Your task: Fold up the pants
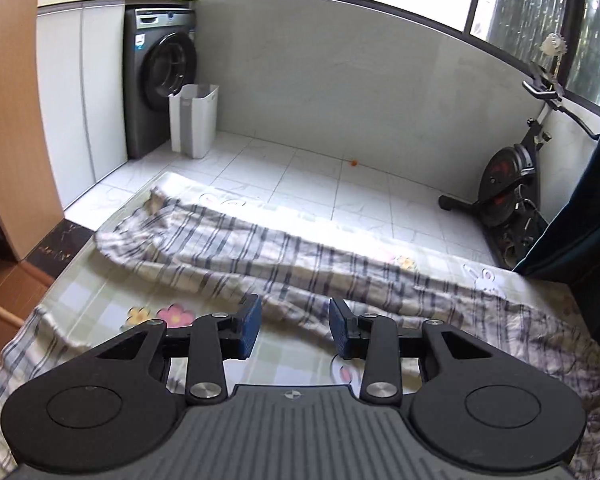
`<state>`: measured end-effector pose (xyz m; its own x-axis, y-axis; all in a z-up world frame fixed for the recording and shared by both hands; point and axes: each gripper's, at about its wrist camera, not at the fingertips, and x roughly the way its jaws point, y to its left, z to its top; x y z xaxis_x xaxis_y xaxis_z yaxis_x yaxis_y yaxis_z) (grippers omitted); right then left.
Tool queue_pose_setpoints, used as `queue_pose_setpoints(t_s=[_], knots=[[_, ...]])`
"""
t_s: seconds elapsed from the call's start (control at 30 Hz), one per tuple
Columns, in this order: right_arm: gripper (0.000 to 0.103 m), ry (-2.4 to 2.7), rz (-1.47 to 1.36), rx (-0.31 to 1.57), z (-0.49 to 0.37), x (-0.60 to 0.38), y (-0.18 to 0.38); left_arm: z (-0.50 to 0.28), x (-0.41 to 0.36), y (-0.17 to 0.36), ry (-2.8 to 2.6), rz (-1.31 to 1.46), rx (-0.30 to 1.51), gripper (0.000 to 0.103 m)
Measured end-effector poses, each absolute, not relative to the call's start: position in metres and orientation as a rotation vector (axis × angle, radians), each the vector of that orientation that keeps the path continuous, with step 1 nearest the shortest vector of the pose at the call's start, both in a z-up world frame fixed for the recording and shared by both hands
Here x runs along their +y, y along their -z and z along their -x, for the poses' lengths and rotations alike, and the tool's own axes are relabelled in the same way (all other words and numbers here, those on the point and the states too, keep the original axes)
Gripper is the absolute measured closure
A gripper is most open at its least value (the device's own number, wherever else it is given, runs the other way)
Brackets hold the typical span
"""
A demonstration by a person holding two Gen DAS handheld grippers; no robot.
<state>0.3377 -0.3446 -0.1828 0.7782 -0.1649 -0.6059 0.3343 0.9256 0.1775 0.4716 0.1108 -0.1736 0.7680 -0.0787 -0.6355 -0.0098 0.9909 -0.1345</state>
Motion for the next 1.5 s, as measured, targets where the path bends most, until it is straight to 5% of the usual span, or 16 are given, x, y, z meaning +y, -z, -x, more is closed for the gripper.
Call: queue_pose_setpoints(t_s=[0.53, 0.63, 0.7, 0.77, 0.83, 1.03, 1.17, 1.5], knots=[[0.056, 0.413, -0.210, 0.801, -0.455, -0.432, 0.269, -0.661, -0.031, 0.283, 0.256, -0.004, 0.826, 0.062], [0.055, 0.405, -0.188, 0.822, -0.464, -0.434, 0.276, -0.672, -0.053, 0.300, 0.296, -0.112, 0.817, 0.052], [0.058, 0.394, -0.178, 0.822, -0.468, -0.434, 0.277, -0.681, -0.061, 0.309, 0.296, -0.138, 0.822, 0.049], [0.073, 0.378, -0.145, 0.829, -0.472, -0.432, 0.274, -0.688, -0.067, 0.318, 0.291, -0.158, 0.843, 0.050], [0.074, 0.382, -0.094, 0.829, -0.477, -0.428, 0.271, -0.687, -0.071, 0.323, 0.287, -0.203, 0.819, 0.052], [0.073, 0.466, -0.026, 0.705, -0.483, -0.426, 0.258, -0.683, -0.081, 0.325, 0.264, -0.248, 0.789, 0.081], [0.053, 0.507, -0.042, 0.735, -0.493, -0.425, 0.267, -0.685, -0.086, 0.323, 0.193, -0.299, 0.762, 0.094], [0.050, 0.229, -0.140, 0.710, -0.449, -0.378, 0.238, -0.720, -0.098, 0.319, 0.135, -0.362, 0.737, 0.094]])
